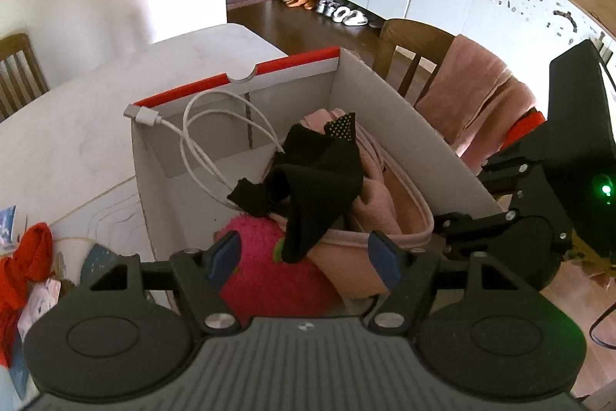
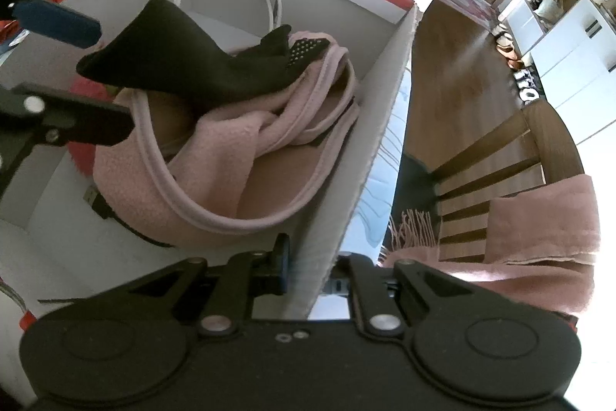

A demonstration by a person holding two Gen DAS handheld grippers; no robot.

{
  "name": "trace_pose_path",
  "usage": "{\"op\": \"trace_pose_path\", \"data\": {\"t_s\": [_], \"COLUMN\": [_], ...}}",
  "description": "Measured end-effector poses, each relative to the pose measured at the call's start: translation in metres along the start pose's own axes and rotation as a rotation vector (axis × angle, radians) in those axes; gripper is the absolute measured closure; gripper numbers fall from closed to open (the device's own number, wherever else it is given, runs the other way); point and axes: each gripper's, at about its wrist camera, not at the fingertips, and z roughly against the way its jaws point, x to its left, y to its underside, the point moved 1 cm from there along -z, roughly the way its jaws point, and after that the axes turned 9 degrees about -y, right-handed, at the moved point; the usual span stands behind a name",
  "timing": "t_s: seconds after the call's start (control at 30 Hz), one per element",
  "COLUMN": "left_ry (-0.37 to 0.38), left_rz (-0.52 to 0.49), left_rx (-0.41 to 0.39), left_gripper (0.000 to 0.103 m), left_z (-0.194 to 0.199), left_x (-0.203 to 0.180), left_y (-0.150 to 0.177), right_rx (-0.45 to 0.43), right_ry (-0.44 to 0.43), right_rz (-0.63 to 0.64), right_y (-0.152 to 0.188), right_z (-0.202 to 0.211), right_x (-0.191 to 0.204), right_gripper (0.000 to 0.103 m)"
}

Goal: Organize objects
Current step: 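Move the left gripper back over the red cloth on the table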

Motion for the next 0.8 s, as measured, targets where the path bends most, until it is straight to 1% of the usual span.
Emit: {"op": "trace_pose_path", "data": {"t_s": [0.4,0.5,0.57,0.63,0.8], "left_ry": [-0.019,-0.039,-0.050,-0.064,-0.098], "left_rz": [0.087,0.110,0.128,0.146,0.168], "left_rx": [-0.042,-0.059,-0.073,-0.085,-0.097], "left_gripper": [0.031,0.031,0.025,0.022,0.019], "left_z": [0.040,0.052,0.060,0.066,0.077], "left_x": [0.005,0.008,0.010,0.013,0.023], "left_y": [0.016,0.021,0.025,0.029,0.040], "right_rx": [-0.001,0.002,0.002,0.003,0.004], "right_ry": [-0.011,-0.012,-0.013,-0.015,-0.017], "right_rz": [0.033,0.045,0.050,0.054,0.066], "right_y": [0.002,0.001,0.001,0.001,0.002], "right_z": [0.000,0.000,0.000,0.000,0.001], "right_x": [0.000,0.000,0.000,0.000,0.001], "right_gripper": [0.093,0.093,0.093,0.092,0.092]}}
